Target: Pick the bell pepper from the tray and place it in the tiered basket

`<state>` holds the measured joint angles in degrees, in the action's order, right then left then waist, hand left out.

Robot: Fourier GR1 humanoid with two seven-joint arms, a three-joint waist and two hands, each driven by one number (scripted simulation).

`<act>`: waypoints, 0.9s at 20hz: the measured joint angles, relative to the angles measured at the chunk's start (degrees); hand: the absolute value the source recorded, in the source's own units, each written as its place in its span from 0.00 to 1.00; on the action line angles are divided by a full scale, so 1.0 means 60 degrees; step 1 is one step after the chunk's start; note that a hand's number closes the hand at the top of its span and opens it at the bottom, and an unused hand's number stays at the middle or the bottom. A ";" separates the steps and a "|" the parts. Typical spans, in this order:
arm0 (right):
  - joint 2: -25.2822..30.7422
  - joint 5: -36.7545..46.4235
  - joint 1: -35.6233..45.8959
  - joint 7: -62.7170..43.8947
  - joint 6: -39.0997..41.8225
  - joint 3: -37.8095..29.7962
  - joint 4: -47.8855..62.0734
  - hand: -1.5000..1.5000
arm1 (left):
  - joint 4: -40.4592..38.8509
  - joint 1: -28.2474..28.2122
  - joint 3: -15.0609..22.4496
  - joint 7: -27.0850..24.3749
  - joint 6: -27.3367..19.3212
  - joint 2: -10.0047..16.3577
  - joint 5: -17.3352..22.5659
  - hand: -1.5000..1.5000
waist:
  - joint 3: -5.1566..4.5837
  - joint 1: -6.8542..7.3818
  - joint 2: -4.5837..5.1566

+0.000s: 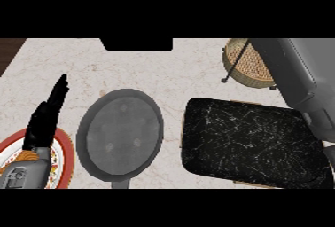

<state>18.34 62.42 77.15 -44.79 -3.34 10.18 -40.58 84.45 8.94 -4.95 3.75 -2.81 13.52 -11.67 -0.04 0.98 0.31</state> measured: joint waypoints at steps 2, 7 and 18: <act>0.0270 0.0103 -0.0161 0.0306 -0.0033 -0.0050 0.0112 1.00 | 0.0009 0.0015 -0.0086 0.0051 0.0062 0.0069 0.0043 0.50 | 0.0001 -0.0026 -0.0012; 0.0739 0.0007 -0.0212 0.1416 -0.0046 -0.0425 0.0722 1.00 | 0.0074 -0.0001 -0.0045 0.0078 0.0046 -0.0013 -0.0026 0.50 | 0.0003 -0.0011 -0.0008; 0.0878 -0.1105 -0.0830 0.3253 -0.0313 -0.1772 0.1957 1.00 | -0.0158 0.0148 -0.0167 0.0017 0.0112 -0.0016 -0.0028 0.50 | 0.0009 -0.0014 0.0005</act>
<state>23.61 55.79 72.17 -25.28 -5.22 -0.46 -28.84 83.50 9.83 -5.95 3.85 -2.13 13.43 -11.83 0.02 0.90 0.34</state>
